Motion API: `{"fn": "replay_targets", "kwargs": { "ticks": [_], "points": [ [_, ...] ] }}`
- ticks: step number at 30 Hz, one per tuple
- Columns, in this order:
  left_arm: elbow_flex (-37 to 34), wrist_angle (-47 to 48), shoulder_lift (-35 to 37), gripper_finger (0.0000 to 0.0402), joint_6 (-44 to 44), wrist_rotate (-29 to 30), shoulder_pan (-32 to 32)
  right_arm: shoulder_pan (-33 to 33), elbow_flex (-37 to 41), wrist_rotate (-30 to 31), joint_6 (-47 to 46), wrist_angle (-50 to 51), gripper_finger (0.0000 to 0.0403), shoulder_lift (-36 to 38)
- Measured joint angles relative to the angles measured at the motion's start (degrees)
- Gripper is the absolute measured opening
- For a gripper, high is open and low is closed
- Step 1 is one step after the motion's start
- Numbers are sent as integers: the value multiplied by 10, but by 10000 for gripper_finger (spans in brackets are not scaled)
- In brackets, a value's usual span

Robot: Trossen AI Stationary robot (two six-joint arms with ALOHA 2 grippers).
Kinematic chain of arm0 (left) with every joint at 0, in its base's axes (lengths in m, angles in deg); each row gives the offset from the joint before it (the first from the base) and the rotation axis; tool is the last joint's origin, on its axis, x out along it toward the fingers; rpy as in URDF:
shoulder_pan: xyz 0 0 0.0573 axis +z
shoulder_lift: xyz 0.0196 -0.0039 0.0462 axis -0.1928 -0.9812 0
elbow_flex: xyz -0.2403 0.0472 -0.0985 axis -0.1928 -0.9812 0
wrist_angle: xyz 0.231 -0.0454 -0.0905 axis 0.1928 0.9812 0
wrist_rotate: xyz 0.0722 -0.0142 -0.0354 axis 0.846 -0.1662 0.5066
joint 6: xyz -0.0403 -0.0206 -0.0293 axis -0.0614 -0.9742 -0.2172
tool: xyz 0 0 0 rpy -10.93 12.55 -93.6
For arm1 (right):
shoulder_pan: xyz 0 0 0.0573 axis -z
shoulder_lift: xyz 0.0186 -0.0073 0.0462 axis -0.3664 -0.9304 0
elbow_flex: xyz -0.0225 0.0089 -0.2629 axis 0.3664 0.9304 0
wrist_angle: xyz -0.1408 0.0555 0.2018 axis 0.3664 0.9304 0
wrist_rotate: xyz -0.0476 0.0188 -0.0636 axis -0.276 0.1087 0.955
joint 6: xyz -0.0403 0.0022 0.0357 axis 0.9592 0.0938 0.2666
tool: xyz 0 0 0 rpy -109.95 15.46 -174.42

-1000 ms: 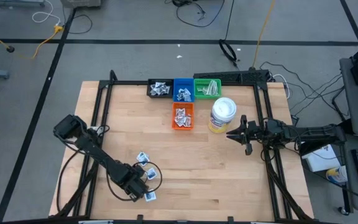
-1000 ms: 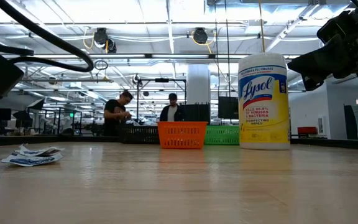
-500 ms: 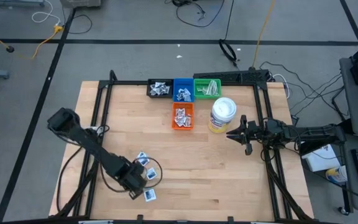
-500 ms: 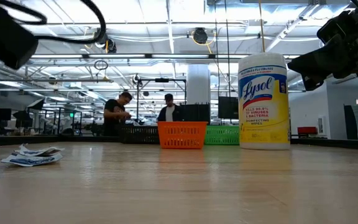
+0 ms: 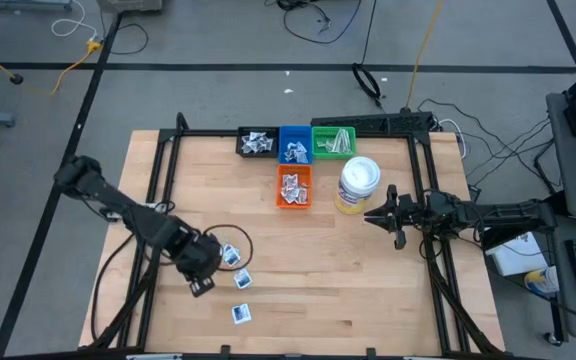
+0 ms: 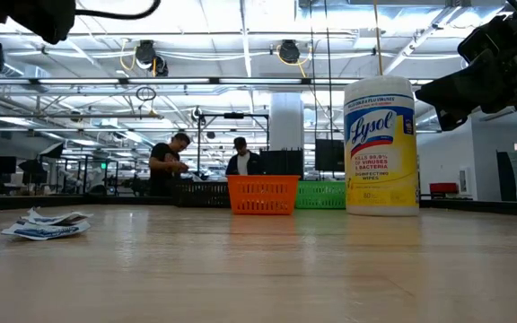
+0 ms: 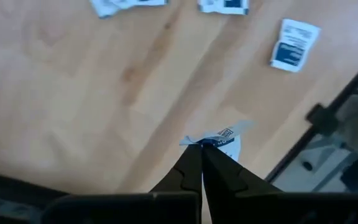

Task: Pick & Place First Aid Supplies
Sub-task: Put the blue alcohol pad into the blue bin

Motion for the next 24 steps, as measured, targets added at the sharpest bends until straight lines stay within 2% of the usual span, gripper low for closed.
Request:
{"fn": "replay_targets", "kwargs": {
  "ticks": [3, 13, 19, 24],
  "points": [
    [0, 25, 4, 3, 36, -4, 41, 0, 0, 0, 0, 0, 59, 0],
    [0, 36, 4, 3, 206, -6, 282, 0, 0, 0, 0, 0, 59, 0],
    [0, 45, 4, 2, 313, 3, 410, 0, 0, 0, 0, 0, 59, 0],
    [1, 53, -1, 2, 369, 20, 501, 0, 0, 0, 0, 0, 59, 0]
  ]
}}
